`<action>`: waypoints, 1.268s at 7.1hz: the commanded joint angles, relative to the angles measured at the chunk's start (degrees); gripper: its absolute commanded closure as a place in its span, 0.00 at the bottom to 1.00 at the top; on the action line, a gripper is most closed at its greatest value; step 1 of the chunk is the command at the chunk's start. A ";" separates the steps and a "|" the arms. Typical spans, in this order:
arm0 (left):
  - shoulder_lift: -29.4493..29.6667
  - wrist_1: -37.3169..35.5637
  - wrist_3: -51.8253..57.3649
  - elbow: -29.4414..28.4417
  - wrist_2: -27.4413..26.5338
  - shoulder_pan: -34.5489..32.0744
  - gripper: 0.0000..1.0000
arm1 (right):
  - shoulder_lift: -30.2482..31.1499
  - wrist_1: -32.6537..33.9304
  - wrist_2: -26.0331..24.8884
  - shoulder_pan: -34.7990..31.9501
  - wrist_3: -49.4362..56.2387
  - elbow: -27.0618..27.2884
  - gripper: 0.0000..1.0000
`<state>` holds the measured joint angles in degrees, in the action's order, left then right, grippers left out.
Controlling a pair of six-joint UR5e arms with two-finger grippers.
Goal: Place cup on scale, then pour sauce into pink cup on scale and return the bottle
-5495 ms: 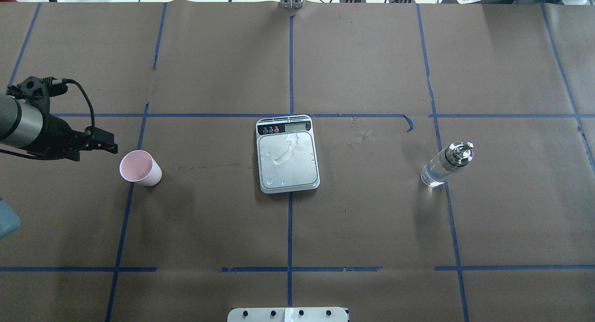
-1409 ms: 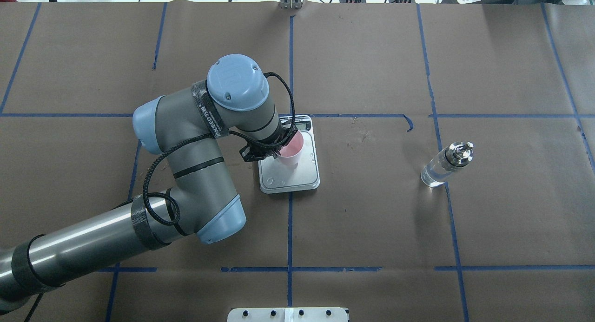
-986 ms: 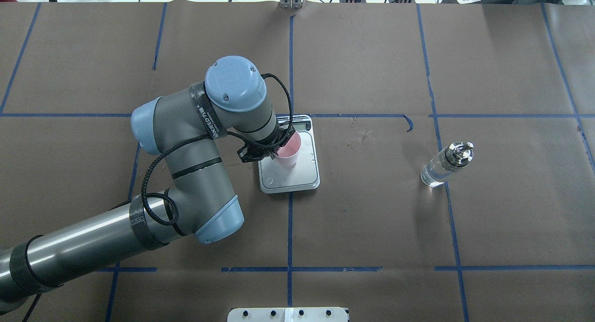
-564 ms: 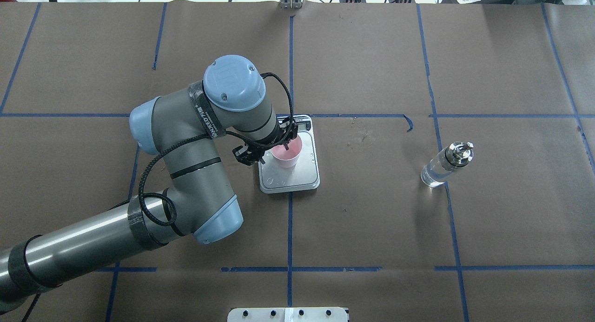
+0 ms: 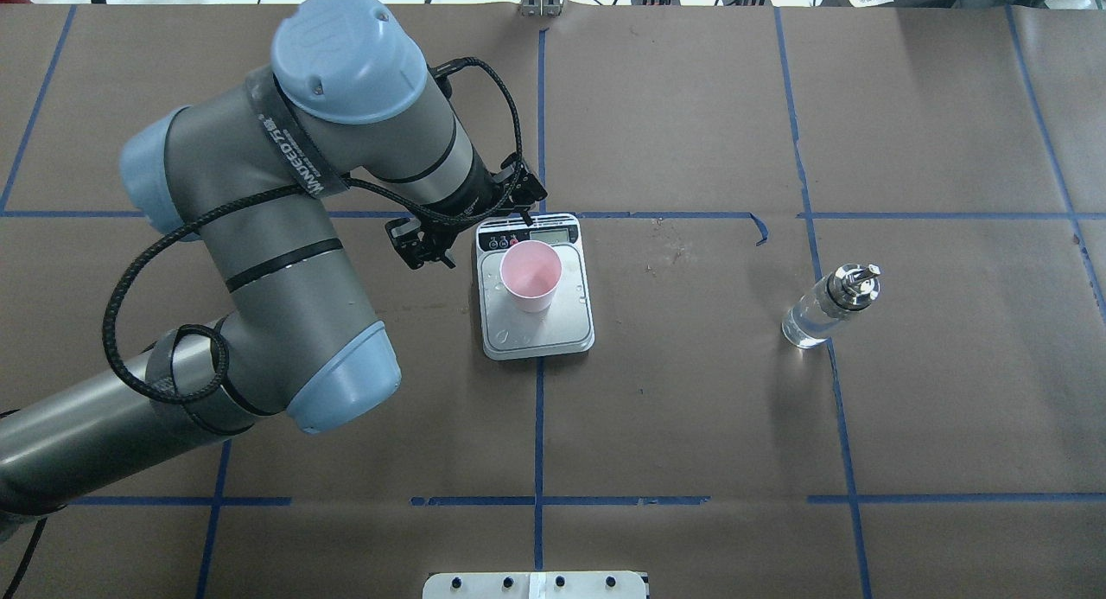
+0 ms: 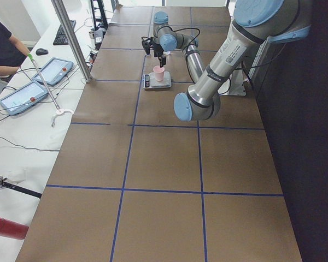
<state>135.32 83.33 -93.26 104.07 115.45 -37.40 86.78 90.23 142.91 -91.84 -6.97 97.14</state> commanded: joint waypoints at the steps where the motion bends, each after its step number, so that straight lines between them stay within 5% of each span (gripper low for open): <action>1: -2.42 -1.85 3.16 4.63 1.17 -5.10 0.00 | 2.94 0.21 0.09 6.02 -17.29 15.71 0.00; 4: -8.65 -3.70 17.35 9.12 5.04 -15.56 0.00 | 6.65 -0.23 -1.13 19.09 -42.31 35.17 0.00; 5: -12.33 -3.70 23.16 10.35 5.04 -17.68 0.00 | 6.39 -0.66 -6.45 24.20 -50.35 39.40 0.00; 7: -18.40 -3.52 36.77 10.54 5.04 -23.38 0.00 | 6.73 -0.76 -30.45 41.99 -65.57 46.88 0.00; 9: -21.67 -3.61 49.70 9.67 5.04 -27.97 0.00 | 8.48 -0.76 -46.58 56.43 -71.84 49.00 0.00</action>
<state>115.75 79.74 -51.50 114.30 120.49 -62.64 94.00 89.48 107.64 -45.05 -74.13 144.29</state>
